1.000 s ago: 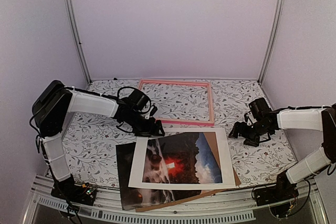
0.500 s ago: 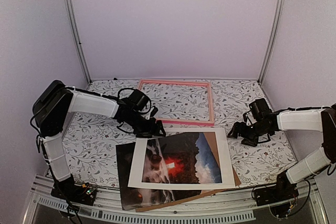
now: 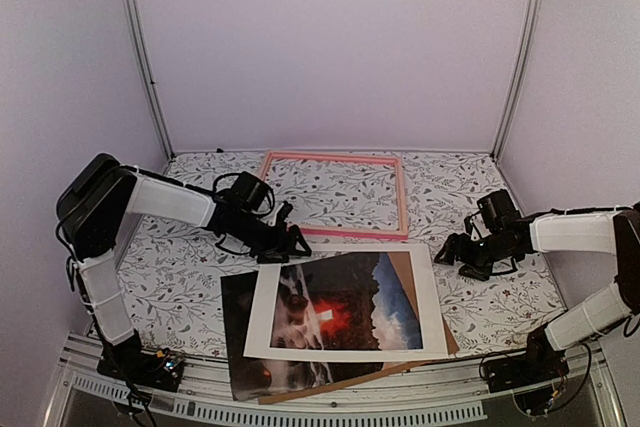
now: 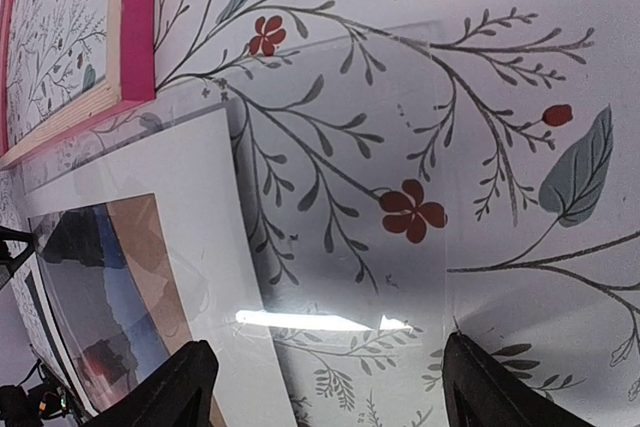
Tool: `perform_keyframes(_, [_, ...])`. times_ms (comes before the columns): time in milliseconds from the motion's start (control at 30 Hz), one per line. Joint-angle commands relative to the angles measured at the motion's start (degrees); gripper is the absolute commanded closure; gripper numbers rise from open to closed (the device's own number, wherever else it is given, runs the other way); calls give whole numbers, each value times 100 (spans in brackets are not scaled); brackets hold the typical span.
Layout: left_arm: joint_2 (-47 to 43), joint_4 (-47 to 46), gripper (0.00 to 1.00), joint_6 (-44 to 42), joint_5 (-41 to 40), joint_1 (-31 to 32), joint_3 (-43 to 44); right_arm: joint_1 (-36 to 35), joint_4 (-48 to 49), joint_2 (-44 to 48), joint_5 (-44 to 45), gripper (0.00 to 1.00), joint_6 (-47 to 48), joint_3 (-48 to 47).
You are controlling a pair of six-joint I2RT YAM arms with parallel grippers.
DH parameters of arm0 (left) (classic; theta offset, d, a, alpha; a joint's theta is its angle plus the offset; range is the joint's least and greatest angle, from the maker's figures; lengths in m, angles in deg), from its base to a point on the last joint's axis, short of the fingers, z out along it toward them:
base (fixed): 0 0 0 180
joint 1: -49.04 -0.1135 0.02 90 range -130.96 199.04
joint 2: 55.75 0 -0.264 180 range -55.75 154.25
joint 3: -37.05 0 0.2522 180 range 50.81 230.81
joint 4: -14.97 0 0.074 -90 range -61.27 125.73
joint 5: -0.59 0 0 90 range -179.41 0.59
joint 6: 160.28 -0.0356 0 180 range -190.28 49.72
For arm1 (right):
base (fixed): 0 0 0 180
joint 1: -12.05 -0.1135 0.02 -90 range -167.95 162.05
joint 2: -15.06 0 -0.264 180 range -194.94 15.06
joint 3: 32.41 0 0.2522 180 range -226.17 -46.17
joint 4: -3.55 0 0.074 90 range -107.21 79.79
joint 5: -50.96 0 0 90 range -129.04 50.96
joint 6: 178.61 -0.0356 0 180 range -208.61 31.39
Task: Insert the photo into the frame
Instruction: Pick up the glass panel from the mat board.
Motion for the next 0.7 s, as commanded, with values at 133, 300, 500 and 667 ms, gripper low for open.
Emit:
perform_keyframes(133, [-415,-706,24,-15,665,-100,-251,-40,-310,-47,-263,20,-28,194])
perform_keyframes(300, [-590,-1154,29,-17,995,-135,-443,-40,-269,-65,-294,20,52,213])
perform_keyframes(500, [-728,-1493,33,24,1297,-173,-581,-39,-279,-157,-315,21,142,177])
perform_keyframes(667, [-842,-1686,38,-19,1400,-184,-594,-46,-289,-147,-319,21,197,137])
